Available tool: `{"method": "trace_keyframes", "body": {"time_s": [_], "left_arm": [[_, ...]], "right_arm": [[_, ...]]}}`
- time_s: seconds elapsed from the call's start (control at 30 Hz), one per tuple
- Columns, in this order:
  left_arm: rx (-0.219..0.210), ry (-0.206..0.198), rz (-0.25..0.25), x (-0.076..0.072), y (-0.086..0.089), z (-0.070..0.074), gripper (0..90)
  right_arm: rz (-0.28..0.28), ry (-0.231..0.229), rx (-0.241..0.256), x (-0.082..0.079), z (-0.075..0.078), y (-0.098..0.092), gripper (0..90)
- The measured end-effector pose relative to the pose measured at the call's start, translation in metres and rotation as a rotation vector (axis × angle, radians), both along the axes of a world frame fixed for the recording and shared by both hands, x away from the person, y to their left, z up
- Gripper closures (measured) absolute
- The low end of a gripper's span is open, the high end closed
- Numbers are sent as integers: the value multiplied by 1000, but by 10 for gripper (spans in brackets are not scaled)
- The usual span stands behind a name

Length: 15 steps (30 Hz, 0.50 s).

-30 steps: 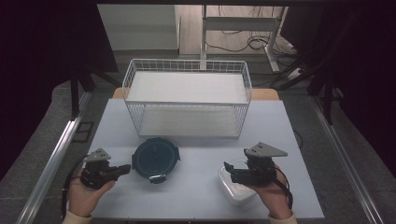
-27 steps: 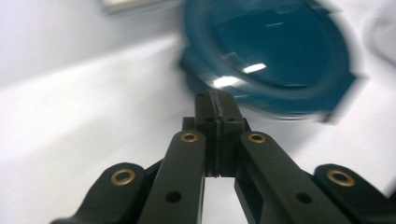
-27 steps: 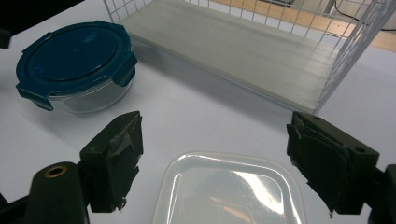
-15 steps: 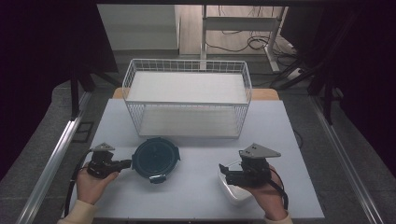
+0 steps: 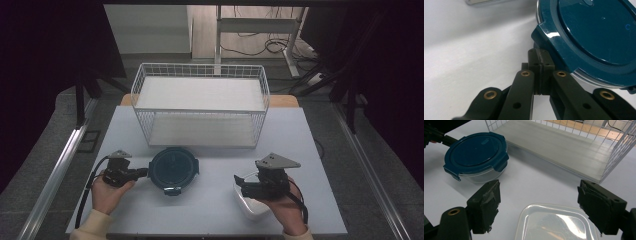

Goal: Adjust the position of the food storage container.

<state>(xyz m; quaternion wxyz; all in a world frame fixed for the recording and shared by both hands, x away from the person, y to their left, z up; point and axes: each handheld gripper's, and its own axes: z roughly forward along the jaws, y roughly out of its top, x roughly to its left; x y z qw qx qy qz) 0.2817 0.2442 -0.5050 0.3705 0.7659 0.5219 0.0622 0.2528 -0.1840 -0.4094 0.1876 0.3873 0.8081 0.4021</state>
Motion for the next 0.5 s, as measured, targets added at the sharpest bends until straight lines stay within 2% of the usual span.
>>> {"method": "trace_keyframes", "body": {"time_s": [0.5], "left_arm": [[-17, 3, -6, 1, -5, -1, 900]], "right_arm": [[-1, 1, 0, 1, -1, 0, 186]]}}
